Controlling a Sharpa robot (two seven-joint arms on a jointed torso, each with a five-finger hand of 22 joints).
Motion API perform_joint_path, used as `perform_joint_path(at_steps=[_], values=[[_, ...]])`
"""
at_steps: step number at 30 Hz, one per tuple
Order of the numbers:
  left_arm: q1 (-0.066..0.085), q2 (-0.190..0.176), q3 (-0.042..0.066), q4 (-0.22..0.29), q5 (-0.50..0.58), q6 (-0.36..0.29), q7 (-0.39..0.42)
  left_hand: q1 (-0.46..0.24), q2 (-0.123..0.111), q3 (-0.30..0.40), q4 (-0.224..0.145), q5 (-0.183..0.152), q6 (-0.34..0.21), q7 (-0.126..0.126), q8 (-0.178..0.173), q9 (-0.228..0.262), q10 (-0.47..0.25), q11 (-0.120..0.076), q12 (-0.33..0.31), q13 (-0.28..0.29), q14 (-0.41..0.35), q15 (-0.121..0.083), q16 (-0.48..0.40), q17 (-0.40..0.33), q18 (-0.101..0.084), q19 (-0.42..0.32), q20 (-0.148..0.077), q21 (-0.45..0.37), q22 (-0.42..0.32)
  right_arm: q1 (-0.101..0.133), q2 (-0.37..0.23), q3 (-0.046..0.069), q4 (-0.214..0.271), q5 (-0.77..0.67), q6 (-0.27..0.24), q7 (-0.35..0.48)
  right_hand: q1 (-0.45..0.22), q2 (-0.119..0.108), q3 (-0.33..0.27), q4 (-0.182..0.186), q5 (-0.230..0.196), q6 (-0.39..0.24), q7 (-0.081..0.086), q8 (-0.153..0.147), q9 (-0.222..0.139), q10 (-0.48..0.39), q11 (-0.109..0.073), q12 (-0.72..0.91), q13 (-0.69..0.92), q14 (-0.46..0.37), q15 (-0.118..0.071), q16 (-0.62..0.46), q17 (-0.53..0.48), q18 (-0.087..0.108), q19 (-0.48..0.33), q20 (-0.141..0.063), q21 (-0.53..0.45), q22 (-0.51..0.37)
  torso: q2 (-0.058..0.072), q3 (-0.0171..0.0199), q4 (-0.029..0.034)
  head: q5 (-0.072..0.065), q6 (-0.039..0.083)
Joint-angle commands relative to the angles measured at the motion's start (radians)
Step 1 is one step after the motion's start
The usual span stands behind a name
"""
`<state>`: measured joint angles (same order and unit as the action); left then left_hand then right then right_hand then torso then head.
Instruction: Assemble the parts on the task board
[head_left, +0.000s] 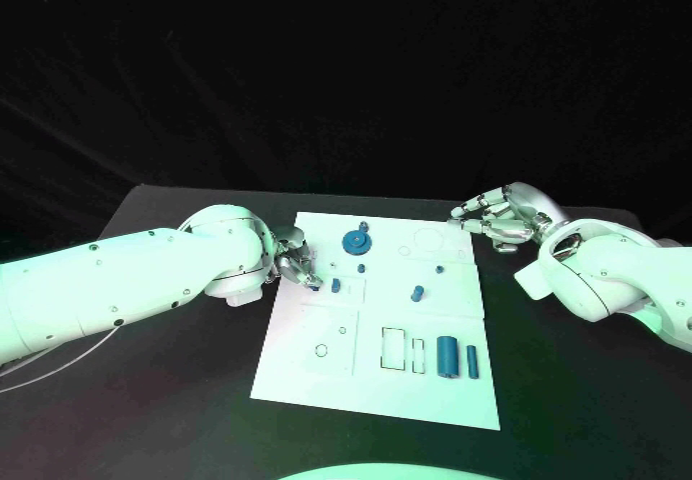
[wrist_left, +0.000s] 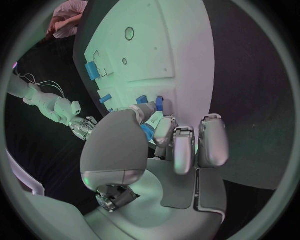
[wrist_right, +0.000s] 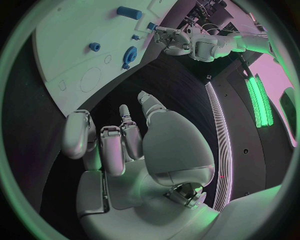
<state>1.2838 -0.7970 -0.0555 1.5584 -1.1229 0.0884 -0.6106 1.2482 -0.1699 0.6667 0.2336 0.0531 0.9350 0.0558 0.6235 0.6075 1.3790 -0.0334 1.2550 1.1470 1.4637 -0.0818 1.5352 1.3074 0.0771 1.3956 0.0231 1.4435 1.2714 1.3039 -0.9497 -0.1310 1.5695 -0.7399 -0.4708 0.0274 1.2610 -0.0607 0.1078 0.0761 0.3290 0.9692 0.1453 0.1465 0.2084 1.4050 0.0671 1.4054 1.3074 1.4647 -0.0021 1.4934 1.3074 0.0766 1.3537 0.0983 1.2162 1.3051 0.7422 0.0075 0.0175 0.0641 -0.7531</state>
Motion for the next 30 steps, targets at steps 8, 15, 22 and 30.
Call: perform_joint_path(at_steps=[8, 15, 22, 30], values=[[-0.002, 0.015, -0.002, -0.007, 0.001, 0.042, -0.004, -0.008, -0.010, 0.127, -0.115, 0.004, 0.016, -0.021, 0.014, 0.004, 0.013, -0.002, 0.008, 0.004, 0.091, -0.005, -0.005, 0.208, -0.013, 0.009, 0.000, 0.005, 0.004, 0.000, -0.001, 0.000, 0.002, -0.003, 0.005, 0.003, -0.003, 0.008, -0.004, 0.000, 0.005, -0.007, 0.001, 0.007, -0.001, -0.002, -0.004, 0.000, 0.072, 0.072, -0.007, -0.006, 0.130, 0.013, -0.003, 0.000, -0.003, 0.001, 0.000, 0.0003, -0.0005, -0.001, -0.002], [-0.002, 0.019, -0.002, -0.012, -0.004, 0.053, -0.008, -0.009, -0.009, 0.128, -0.114, 0.004, 0.017, -0.022, 0.015, 0.004, 0.013, -0.003, 0.009, 0.005, 0.091, -0.006, -0.005, 0.208, -0.013, 0.010, 0.000, 0.006, 0.006, 0.000, -0.002, 0.000, 0.002, -0.003, 0.005, 0.003, -0.003, 0.008, -0.004, 0.000, 0.005, -0.007, 0.001, 0.007, -0.001, -0.002, -0.004, 0.000, 0.072, 0.072, -0.007, -0.006, 0.130, 0.013, -0.003, 0.000, -0.003, 0.001, 0.000, 0.0007, -0.0001, -0.003, -0.003], [-0.002, 0.019, -0.002, -0.017, -0.021, 0.057, -0.015, -0.010, -0.010, 0.134, -0.119, 0.004, 0.022, -0.025, 0.022, 0.006, 0.022, -0.006, 0.020, 0.017, 0.092, -0.008, -0.004, 0.209, -0.016, 0.017, -0.001, 0.012, 0.019, 0.000, -0.003, 0.000, 0.003, -0.003, 0.005, 0.003, -0.003, 0.008, -0.004, 0.000, 0.005, -0.007, 0.001, 0.007, -0.001, -0.002, -0.004, 0.000, 0.072, 0.072, -0.007, -0.006, 0.130, 0.013, -0.003, 0.000, -0.003, 0.001, -0.001, 0.0005, 0.0002, -0.002, -0.004], [-0.002, 0.019, -0.002, -0.020, -0.036, 0.050, -0.019, -0.014, -0.015, 0.142, -0.128, 0.004, 0.028, -0.030, 0.031, 0.009, 0.033, -0.010, 0.032, 0.032, 0.092, -0.011, -0.003, 0.210, -0.019, 0.026, -0.002, 0.018, 0.033, 0.000, -0.004, 0.000, 0.004, -0.003, 0.005, 0.003, -0.003, 0.008, -0.004, 0.000, 0.005, -0.007, 0.001, 0.007, -0.001, -0.002, -0.004, 0.000, 0.072, 0.072, -0.007, -0.006, 0.130, 0.013, -0.003, 0.000, -0.003, 0.001, -0.001, 0.0000, 0.0005, -0.001, -0.002]])
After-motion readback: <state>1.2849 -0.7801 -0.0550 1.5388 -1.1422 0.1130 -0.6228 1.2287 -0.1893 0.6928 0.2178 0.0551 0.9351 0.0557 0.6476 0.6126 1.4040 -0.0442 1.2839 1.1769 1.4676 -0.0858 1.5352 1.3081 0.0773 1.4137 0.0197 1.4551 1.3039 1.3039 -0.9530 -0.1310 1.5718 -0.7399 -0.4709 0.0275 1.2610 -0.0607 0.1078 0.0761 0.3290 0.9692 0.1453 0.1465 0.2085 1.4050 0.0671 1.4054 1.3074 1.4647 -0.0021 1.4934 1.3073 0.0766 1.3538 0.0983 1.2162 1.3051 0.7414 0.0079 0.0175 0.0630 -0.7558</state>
